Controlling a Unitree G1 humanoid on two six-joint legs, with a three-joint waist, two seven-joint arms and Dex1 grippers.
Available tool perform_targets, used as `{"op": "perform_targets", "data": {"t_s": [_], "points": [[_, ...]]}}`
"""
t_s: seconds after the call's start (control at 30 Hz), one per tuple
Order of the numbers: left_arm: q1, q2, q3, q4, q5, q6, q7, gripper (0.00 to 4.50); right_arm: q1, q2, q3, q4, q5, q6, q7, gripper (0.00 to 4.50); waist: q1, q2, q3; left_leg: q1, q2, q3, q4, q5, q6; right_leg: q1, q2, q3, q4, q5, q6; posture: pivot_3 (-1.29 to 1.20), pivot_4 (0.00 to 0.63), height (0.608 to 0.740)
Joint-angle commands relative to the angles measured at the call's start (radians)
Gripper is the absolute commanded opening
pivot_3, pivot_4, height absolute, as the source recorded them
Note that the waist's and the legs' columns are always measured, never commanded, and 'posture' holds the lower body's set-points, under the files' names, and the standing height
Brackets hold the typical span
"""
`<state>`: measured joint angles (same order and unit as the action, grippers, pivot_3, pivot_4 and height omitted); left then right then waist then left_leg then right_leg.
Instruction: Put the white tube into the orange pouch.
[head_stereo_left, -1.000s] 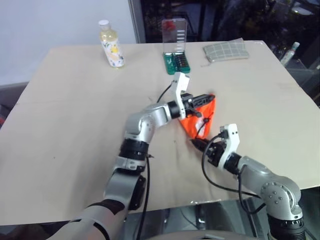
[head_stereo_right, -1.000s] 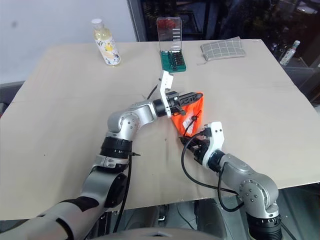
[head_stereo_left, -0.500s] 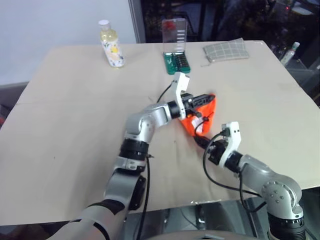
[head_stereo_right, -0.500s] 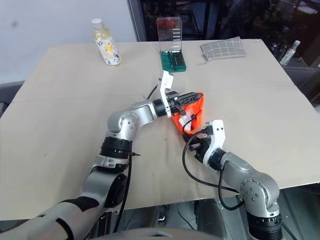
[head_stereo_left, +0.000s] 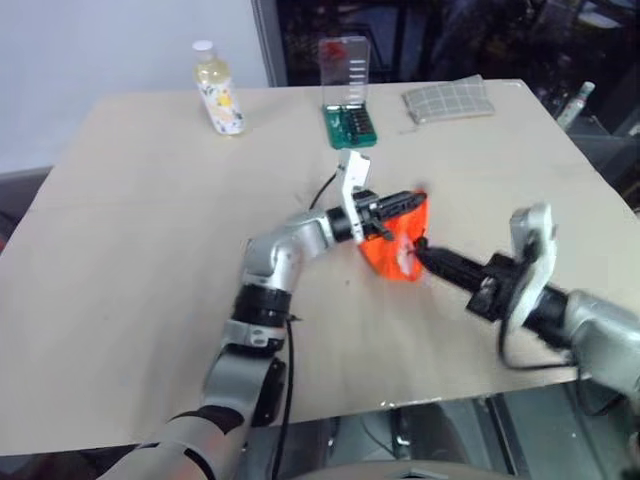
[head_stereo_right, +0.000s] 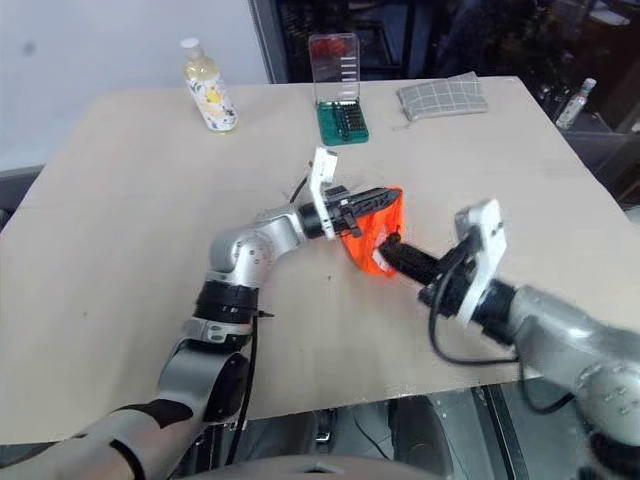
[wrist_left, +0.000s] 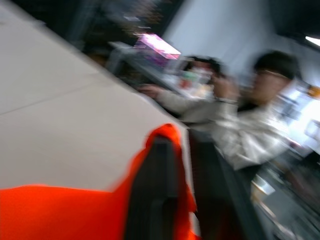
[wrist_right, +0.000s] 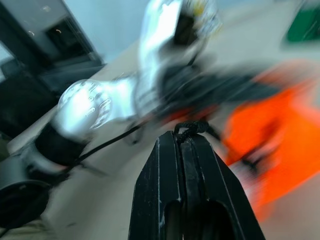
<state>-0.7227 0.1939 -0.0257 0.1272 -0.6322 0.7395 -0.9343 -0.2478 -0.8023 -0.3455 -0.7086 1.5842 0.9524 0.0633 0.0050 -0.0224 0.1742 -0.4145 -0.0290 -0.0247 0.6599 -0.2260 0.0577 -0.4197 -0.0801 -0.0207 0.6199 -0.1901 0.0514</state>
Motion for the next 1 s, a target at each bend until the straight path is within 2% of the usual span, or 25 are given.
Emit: {"op": "perform_targets", "data": {"t_s": [0.03,0.07,0.13,0.2,0.37,0.63,0.73,0.8,0.83,0.87,1.0], "points": [[0.033,0.133,-0.078,-0.166,0.035,-0.099,-0.189,2.22,-0.088,-0.140,-0.056,0.096,0.156,-0.001,0.072,0.00,0.002,0.001,0.000,0.000,0.000,0.000,0.000,0.000,0.000,0.000,0.000,0.000,0.000,0.000,0.000,0.00,0.150,0.740],[0.039,0.170,-0.089,-0.192,0.046,-0.135,-0.233,2.64,-0.105,-0.184,-0.061,0.120,0.173,0.011,0.098,0.00,0.008,0.000,0.000,0.000,0.000,0.001,-0.002,0.000,0.000,0.000,0.000,0.000,-0.001,0.000,-0.001,0.00,0.150,0.740],[0.034,0.231,-0.115,-0.227,0.070,-0.213,-0.326,2.64,-0.125,-0.264,-0.066,0.153,0.191,0.043,0.158,0.00,0.014,0.001,0.001,0.000,0.001,0.001,-0.004,0.000,0.000,0.000,0.000,0.000,-0.003,0.000,-0.001,0.00,0.150,0.740],[0.009,0.246,-0.136,-0.231,0.083,-0.254,-0.364,2.64,-0.135,-0.316,-0.065,0.175,0.198,0.060,0.199,0.00,0.018,0.001,0.001,-0.003,0.000,0.001,-0.004,-0.001,0.002,0.000,-0.002,0.000,-0.006,0.000,-0.001,0.00,0.150,0.740],[-0.098,0.140,-0.187,-0.135,0.140,-0.322,-0.329,2.64,-0.155,-0.383,-0.049,0.202,0.212,0.067,0.250,0.00,0.033,0.001,0.001,-0.005,-0.002,0.001,0.002,-0.006,0.009,0.004,-0.006,-0.003,-0.013,0.000,0.000,0.00,0.150,0.740],[-0.178,0.003,-0.268,0.040,0.256,-0.449,-0.311,2.64,-0.182,-0.398,-0.027,0.185,0.235,0.037,0.218,0.00,0.036,0.001,0.001,-0.010,-0.003,0.002,0.010,-0.009,0.015,0.003,-0.007,-0.003,-0.014,0.003,0.005,0.00,0.150,0.740],[-0.192,-0.023,-0.260,0.075,0.258,-0.447,-0.306,1.95,-0.182,-0.394,-0.028,0.175,0.248,0.023,0.191,0.00,0.034,0.002,0.001,-0.012,-0.003,0.002,0.010,-0.009,0.015,0.002,-0.007,-0.004,-0.014,0.004,0.006,0.00,0.150,0.740],[-0.196,-0.033,-0.256,0.082,0.254,-0.441,-0.306,1.01,-0.181,-0.391,-0.030,0.168,0.260,0.011,0.173,0.00,0.033,0.002,0.001,-0.012,-0.002,0.002,0.010,-0.009,0.015,0.002,-0.006,-0.004,-0.014,0.004,0.006,0.00,0.150,0.740],[-0.198,-0.037,-0.255,0.089,0.254,-0.439,-0.306,0.94,-0.184,-0.389,-0.034,0.166,0.270,0.001,0.162,0.00,0.033,0.002,0.001,-0.012,-0.002,0.001,0.010,-0.009,0.015,0.002,-0.006,-0.004,-0.014,0.004,0.006,0.00,0.150,0.740],[-0.200,-0.040,-0.253,0.101,0.258,-0.444,-0.300,0.32,-0.191,-0.387,-0.038,0.169,0.281,-0.011,0.150,0.00,0.033,0.002,0.001,-0.012,-0.002,0.001,0.010,-0.009,0.015,0.002,-0.006,-0.004,-0.014,0.004,0.006,0.00,0.150,0.740],[-0.246,-0.058,-0.195,0.144,0.232,-0.425,-0.268,0.31,-0.279,-0.404,-0.048,0.229,0.292,-0.043,0.136,0.00,0.033,0.002,0.001,-0.012,-0.002,0.001,0.011,-0.009,0.015,0.002,-0.006,-0.005,-0.014,0.004,0.006,0.00,0.150,0.740]]}}
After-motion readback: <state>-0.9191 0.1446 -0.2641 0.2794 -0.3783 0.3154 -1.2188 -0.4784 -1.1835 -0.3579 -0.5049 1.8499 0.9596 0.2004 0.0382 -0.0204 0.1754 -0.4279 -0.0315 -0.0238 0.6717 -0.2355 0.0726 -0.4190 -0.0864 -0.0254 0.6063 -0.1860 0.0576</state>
